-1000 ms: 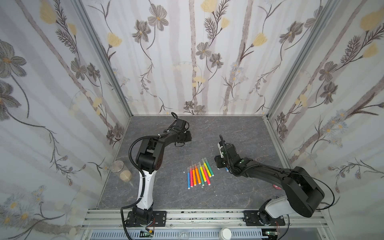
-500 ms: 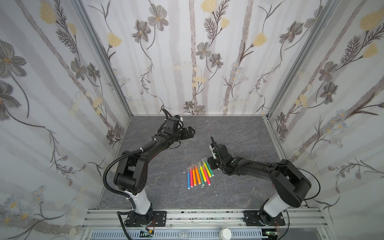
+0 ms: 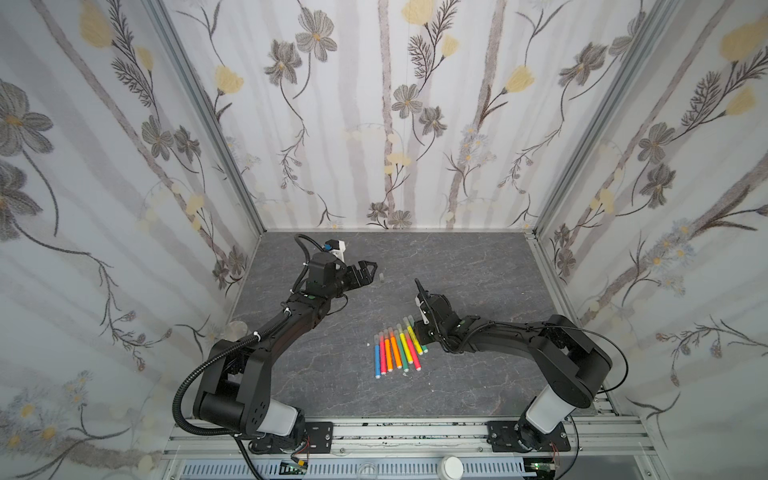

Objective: Open the pen caps
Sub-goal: 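Lay the uncapped blue marker down with the right gripper while the left gripper withdraws, then lift the green marker with the right gripper while the left gripper reaches its cap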

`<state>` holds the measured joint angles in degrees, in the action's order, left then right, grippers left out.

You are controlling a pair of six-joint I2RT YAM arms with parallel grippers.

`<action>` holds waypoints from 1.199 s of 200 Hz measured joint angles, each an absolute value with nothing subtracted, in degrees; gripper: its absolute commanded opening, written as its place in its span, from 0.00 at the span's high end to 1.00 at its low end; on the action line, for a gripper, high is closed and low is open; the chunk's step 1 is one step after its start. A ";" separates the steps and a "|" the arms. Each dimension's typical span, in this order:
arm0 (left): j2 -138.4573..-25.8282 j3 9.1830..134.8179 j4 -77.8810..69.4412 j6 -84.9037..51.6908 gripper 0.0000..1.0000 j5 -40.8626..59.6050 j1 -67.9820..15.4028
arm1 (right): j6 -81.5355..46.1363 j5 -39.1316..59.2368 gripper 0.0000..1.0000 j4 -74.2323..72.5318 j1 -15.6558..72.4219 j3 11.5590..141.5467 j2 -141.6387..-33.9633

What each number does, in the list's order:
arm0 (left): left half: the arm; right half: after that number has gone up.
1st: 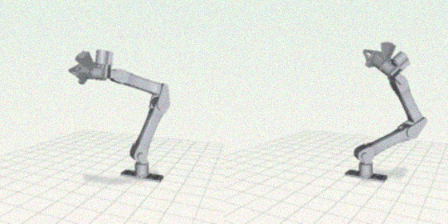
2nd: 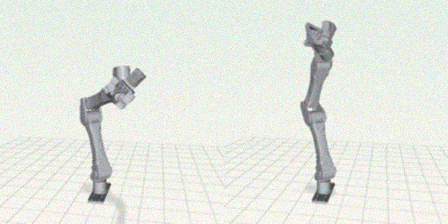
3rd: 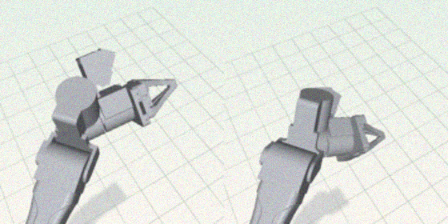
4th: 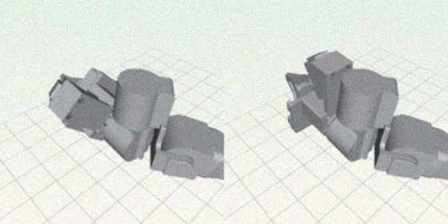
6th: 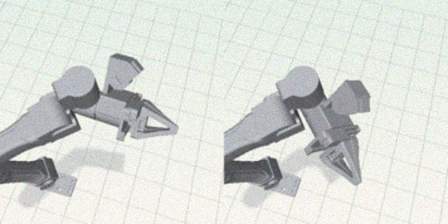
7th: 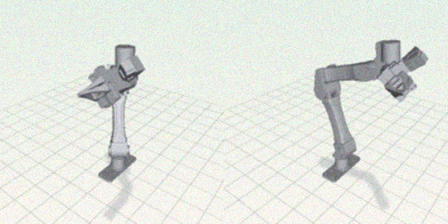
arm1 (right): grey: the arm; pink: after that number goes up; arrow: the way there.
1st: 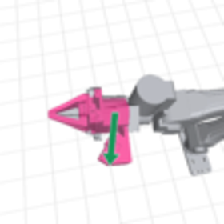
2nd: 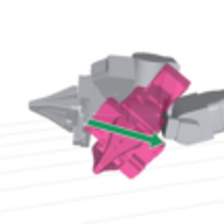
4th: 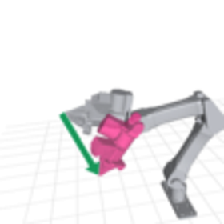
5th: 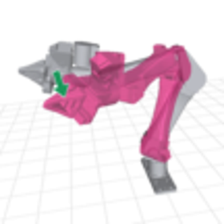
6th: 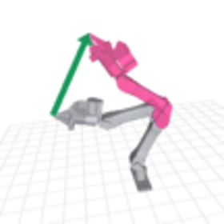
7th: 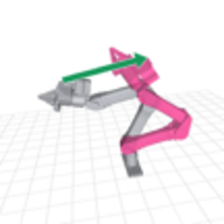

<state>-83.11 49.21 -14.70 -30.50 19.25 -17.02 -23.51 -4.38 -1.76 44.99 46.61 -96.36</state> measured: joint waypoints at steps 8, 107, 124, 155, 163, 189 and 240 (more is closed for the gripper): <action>-83.05 48.84 -14.68 -30.63 0.00 19.05 -16.99 | -23.51 -4.40 0.57 -1.74 45.10 46.61 -96.53; -81.14 47.81 -13.41 -31.44 0.06 18.39 -16.78 | -23.97 -7.81 0.80 -3.97 46.13 45.67 -98.61; -81.54 47.86 -13.17 -31.20 0.09 20.25 -16.78 | -24.03 -8.05 0.85 -4.71 46.11 44.97 -98.19; -82.48 47.88 -11.11 -30.13 0.11 23.18 -17.12 | -24.16 -7.42 0.89 -2.37 46.00 44.34 -96.25; -82.48 47.88 -10.74 -29.91 0.11 23.66 -17.34 | -24.14 -7.29 0.90 -0.93 45.80 44.25 -95.29; -82.48 47.88 -9.50 -29.28 0.12 25.74 -19.25 | -23.46 -6.11 0.91 1.41 44.53 44.05 -89.67; -84.84 49.25 -9.80 -30.44 0.15 30.63 -28.16 | -21.41 -0.08 0.93 0.08 40.91 43.05 -78.70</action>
